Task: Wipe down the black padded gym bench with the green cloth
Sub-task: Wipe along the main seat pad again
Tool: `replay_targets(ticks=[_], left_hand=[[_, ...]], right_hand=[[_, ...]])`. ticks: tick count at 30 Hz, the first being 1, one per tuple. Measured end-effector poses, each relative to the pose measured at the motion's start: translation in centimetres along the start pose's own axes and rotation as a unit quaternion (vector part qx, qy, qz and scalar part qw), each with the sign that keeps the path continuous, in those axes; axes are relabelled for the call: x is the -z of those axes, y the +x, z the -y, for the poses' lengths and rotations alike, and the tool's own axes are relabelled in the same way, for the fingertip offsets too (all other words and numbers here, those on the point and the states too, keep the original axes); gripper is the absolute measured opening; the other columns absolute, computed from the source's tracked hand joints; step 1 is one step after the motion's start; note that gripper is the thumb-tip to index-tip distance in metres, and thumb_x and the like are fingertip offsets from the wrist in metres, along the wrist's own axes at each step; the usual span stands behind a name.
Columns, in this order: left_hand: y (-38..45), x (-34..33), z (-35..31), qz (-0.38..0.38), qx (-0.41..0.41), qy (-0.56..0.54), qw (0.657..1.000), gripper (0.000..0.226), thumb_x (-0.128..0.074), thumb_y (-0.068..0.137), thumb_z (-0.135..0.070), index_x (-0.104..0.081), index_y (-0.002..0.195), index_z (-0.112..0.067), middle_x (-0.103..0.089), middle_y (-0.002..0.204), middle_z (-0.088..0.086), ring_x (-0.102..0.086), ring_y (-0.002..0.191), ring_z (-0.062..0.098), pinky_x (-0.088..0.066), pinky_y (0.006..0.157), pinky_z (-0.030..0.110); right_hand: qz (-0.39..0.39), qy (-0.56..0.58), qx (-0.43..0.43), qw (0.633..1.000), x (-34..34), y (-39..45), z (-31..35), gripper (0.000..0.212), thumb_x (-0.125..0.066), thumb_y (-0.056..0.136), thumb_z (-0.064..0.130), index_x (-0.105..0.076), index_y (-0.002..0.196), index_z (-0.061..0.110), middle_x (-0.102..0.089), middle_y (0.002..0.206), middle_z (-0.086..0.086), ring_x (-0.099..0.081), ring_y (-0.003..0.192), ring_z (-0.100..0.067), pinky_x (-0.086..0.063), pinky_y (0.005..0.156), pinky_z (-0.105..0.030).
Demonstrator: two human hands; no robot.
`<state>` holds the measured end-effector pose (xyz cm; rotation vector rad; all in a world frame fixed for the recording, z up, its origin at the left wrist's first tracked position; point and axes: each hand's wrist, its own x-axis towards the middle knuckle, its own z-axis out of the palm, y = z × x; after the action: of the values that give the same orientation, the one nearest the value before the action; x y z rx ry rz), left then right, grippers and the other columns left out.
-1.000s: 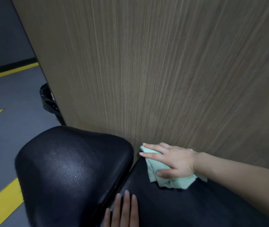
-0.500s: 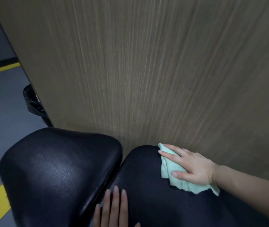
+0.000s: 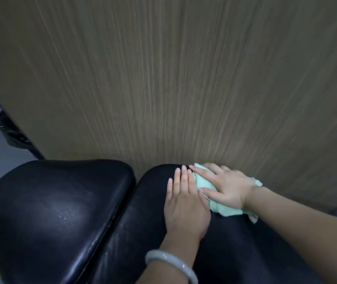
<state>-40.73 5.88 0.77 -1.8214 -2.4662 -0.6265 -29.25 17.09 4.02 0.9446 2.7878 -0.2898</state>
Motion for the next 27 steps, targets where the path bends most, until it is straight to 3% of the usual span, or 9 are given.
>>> replay_targets(ticks=[2,3,5,7,12,17,20,27], left_hand=[[0.1,-0.3,-0.4,0.021,0.018,-0.011,1.000,0.059,-0.025,0.089,-0.031,-0.053,0.133,-0.002,-0.051,0.140,0.011,-0.045,0.132,0.021,-0.024,0.113,0.035],[-0.1,-0.3,-0.6,0.030,0.013,-0.002,0.999,0.067,-0.014,0.089,-0.034,-0.041,0.141,-0.003,-0.039,0.149,0.010,-0.031,0.140,0.020,-0.017,0.118,0.035],[-0.3,-0.1,-0.8,0.069,-0.005,0.011,0.998,0.081,0.011,0.080,-0.041,-0.008,0.152,-0.008,-0.003,0.160,0.006,0.004,0.147,0.015,0.006,0.118,0.034],[-0.3,0.2,-0.7,0.087,-0.002,0.022,0.996,0.086,0.020,0.073,-0.043,0.005,0.151,-0.010,0.010,0.160,0.003,0.016,0.145,0.014,0.014,0.116,0.033],[-0.2,-0.2,-0.7,0.072,-0.010,0.039,0.997,0.081,0.016,0.079,-0.044,0.005,0.152,-0.010,0.008,0.160,0.004,0.014,0.146,0.017,0.012,0.117,0.036],[-0.1,-0.5,-0.6,0.078,-0.012,0.033,0.996,0.082,0.021,0.076,-0.042,0.008,0.151,-0.012,0.011,0.160,0.004,0.017,0.145,0.016,0.012,0.117,0.036],[0.0,-0.4,-0.6,0.081,-0.013,0.030,0.996,0.080,0.019,0.076,-0.041,0.009,0.150,-0.012,0.012,0.160,0.003,0.018,0.145,0.015,0.014,0.116,0.036],[-0.4,0.1,-0.6,0.125,-0.036,0.036,0.991,0.082,0.023,0.071,-0.043,0.017,0.147,-0.013,0.019,0.158,0.001,0.022,0.143,0.013,0.014,0.117,0.033]], right_hand=[[-0.010,0.002,-0.031,0.999,-0.2,-0.6,-0.2,0.064,-0.015,0.086,0.074,0.010,0.142,0.058,-0.019,0.155,0.010,-0.035,0.131,-0.022,-0.033,0.105,-0.040],[-0.015,0.002,-0.040,0.999,-0.4,-1.1,-0.6,0.060,-0.017,0.090,0.070,0.009,0.143,0.058,-0.020,0.154,0.010,-0.035,0.131,-0.022,-0.032,0.105,-0.041],[-0.019,-0.003,-0.049,0.999,-0.7,-2.9,-1.7,0.060,-0.013,0.088,0.073,0.013,0.140,0.060,-0.020,0.154,0.009,-0.035,0.130,-0.022,-0.032,0.104,-0.042],[-0.014,-0.002,-0.053,0.998,-1.0,-5.3,-3.2,0.062,-0.001,0.078,0.078,0.019,0.135,0.064,-0.018,0.154,0.009,-0.034,0.129,-0.021,-0.032,0.103,-0.040],[0.008,0.022,-0.078,0.997,-1.2,-8.2,-5.0,0.063,-0.001,0.076,0.078,0.018,0.135,0.065,-0.017,0.154,0.009,-0.032,0.130,-0.020,-0.034,0.105,-0.040],[0.007,0.005,-0.048,0.999,-0.4,-3.1,-2.7,0.059,-0.016,0.094,0.063,0.008,0.147,0.050,-0.027,0.150,0.003,-0.036,0.129,-0.022,-0.036,0.102,-0.039],[-0.006,0.010,-0.040,0.999,-0.4,-1.6,-1.5,0.056,-0.017,0.096,0.058,0.006,0.147,0.050,-0.029,0.150,0.005,-0.038,0.126,-0.020,-0.036,0.100,-0.038],[-0.006,0.000,-0.082,0.997,-1.3,-8.5,-3.6,0.061,0.007,0.077,0.074,0.022,0.134,0.063,0.000,0.158,0.015,-0.023,0.135,-0.018,-0.025,0.108,-0.040]])
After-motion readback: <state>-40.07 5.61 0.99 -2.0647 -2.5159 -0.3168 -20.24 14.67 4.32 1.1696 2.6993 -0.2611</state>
